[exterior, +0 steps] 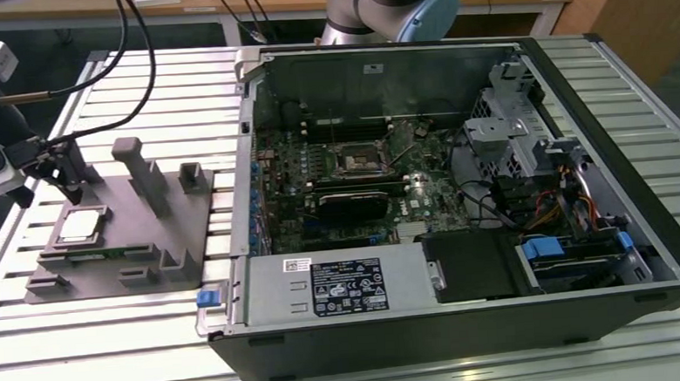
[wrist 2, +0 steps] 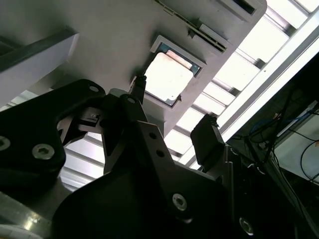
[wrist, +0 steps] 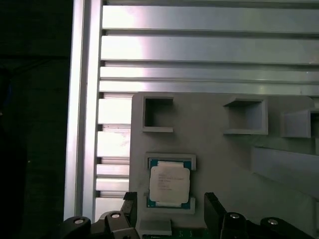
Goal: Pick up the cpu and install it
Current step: 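Pick up the cpu and move it towards the insertion slot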
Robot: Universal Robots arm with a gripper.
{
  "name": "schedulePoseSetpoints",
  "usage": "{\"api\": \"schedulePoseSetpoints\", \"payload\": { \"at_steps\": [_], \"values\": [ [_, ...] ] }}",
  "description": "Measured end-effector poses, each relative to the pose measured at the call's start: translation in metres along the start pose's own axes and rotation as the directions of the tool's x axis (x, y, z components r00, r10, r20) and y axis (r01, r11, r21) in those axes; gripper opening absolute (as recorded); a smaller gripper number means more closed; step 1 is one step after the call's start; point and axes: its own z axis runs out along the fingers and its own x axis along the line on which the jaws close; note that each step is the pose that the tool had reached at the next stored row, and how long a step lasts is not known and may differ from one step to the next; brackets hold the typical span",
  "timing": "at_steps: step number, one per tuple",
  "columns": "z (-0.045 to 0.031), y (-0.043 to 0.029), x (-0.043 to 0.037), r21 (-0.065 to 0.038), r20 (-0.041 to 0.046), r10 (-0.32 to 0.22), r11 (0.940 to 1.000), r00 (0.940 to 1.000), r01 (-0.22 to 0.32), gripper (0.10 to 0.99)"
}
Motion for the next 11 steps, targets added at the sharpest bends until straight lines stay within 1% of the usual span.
{"api": "schedulePoseSetpoints", "payload": {
  "at_steps": [11],
  "values": [
    [0.0133,-0.0012,-0.0004,0.0,-0.0003,-0.003,1.0,1.0,0.003,0.647]
  ]
}}
